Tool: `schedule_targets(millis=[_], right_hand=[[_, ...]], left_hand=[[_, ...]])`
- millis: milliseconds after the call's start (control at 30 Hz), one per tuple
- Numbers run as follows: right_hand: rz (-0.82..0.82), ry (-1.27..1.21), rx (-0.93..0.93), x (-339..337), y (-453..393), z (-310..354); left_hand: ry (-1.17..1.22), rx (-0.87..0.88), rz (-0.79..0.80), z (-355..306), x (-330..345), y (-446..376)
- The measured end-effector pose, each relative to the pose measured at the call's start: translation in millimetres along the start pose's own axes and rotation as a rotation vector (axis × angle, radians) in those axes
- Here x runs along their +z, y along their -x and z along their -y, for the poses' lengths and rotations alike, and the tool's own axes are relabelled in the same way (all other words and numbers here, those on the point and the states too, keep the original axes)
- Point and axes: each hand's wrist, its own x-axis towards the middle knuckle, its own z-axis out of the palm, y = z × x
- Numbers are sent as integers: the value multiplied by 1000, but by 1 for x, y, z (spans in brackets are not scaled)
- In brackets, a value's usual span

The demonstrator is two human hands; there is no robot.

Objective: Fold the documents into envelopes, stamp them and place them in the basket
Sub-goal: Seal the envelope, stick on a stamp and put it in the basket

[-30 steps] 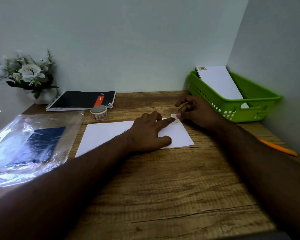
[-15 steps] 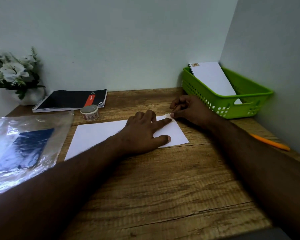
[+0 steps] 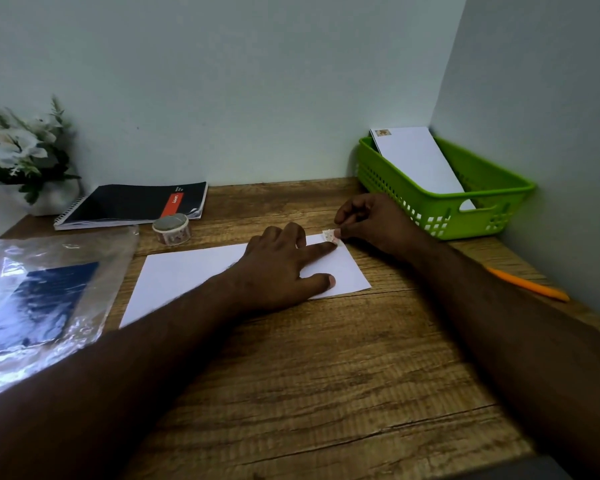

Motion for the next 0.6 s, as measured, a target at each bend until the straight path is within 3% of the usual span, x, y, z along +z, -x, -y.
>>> schedule_targets(millis=[600], right_hand=[[-26,139,-12,8,-1,3]], left_hand=[[8,-14,14,-1,0,-1]])
